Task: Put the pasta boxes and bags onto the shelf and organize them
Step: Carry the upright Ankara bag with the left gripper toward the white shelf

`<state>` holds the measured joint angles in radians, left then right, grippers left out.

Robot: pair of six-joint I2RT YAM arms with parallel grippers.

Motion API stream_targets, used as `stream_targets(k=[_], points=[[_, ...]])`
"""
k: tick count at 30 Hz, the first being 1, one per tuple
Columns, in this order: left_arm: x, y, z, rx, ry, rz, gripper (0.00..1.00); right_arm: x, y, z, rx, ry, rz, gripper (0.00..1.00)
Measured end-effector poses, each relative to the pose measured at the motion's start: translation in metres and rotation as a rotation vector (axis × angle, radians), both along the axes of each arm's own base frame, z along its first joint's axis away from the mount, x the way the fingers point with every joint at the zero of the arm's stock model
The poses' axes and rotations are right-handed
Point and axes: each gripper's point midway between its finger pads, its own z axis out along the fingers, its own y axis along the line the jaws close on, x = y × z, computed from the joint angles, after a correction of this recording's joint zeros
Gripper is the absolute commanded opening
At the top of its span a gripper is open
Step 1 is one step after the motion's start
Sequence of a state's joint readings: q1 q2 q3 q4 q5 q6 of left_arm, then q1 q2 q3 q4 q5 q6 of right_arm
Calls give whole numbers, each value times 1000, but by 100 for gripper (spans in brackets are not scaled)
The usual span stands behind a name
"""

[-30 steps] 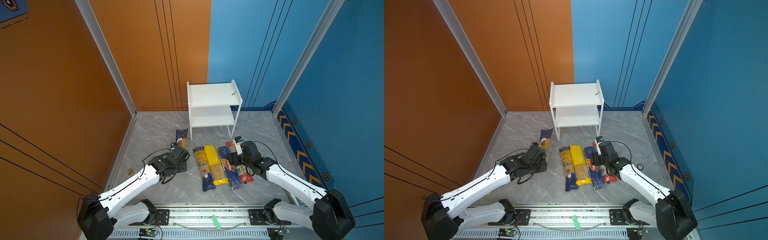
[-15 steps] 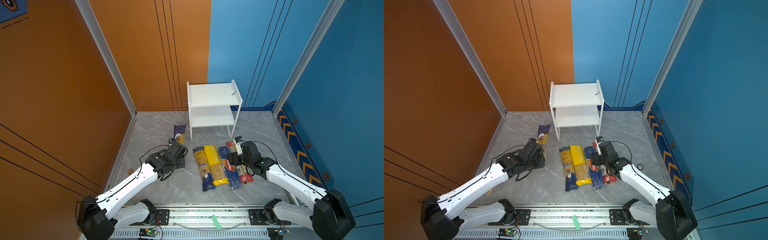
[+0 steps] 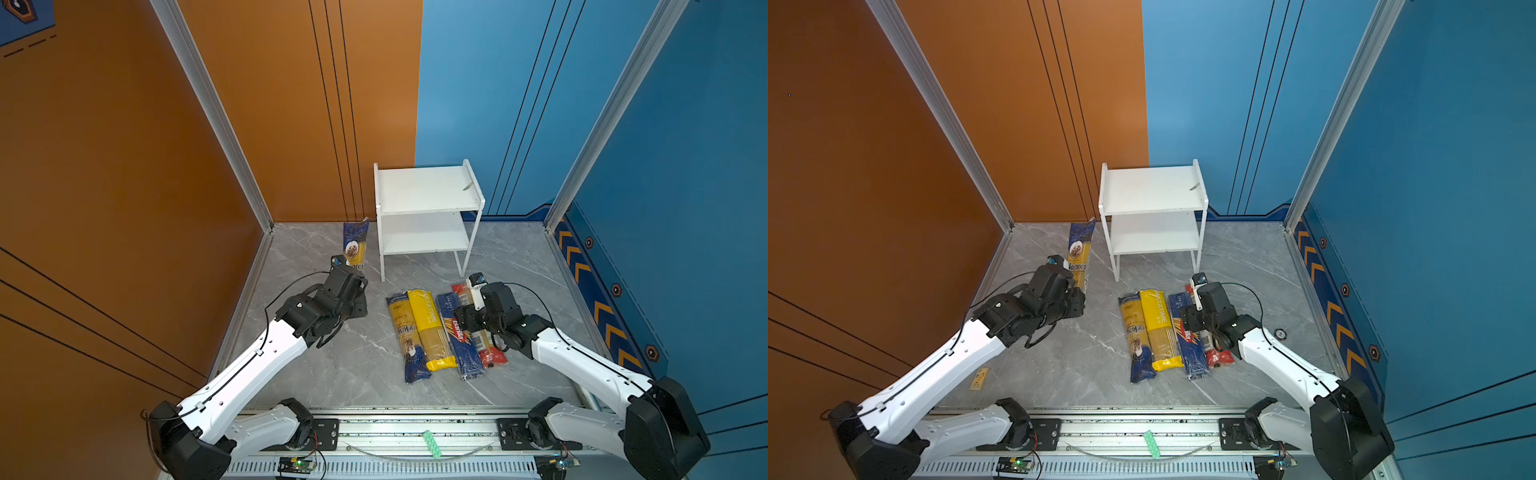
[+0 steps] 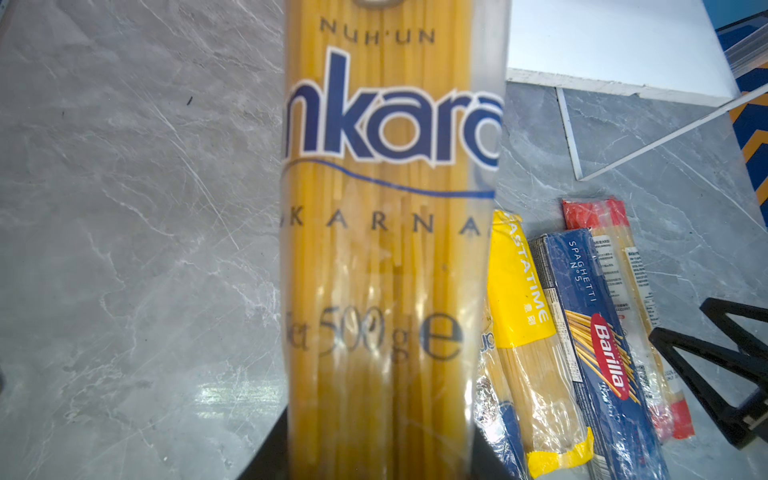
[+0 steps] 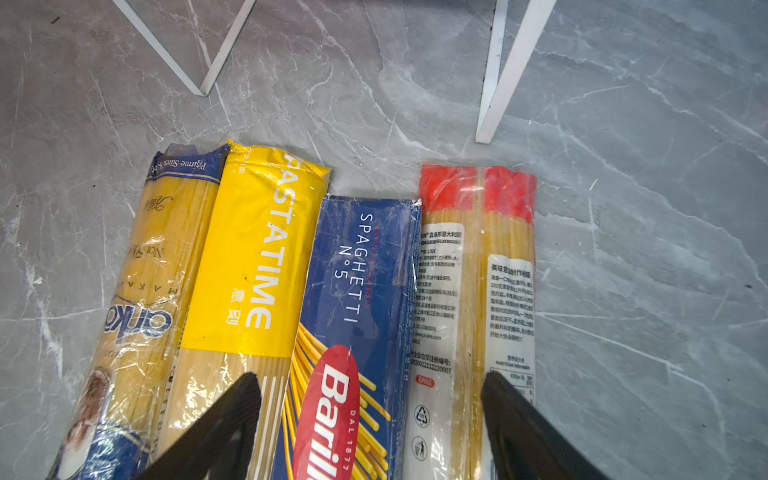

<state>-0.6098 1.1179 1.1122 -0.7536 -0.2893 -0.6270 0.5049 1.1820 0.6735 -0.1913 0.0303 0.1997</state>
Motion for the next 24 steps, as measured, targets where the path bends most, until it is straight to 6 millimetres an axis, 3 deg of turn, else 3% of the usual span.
stream_targets(k=[11, 16, 24], points=[[21, 12, 41, 20, -84, 17, 0, -2, -1, -4, 3, 12, -8, 82], [28, 11, 67, 23, -144, 11, 0, -2, -1, -5, 2, 13, -8, 82], [44, 6, 90, 38, -188, 2, 0, -2, -1, -10, -5, 27, -8, 82]])
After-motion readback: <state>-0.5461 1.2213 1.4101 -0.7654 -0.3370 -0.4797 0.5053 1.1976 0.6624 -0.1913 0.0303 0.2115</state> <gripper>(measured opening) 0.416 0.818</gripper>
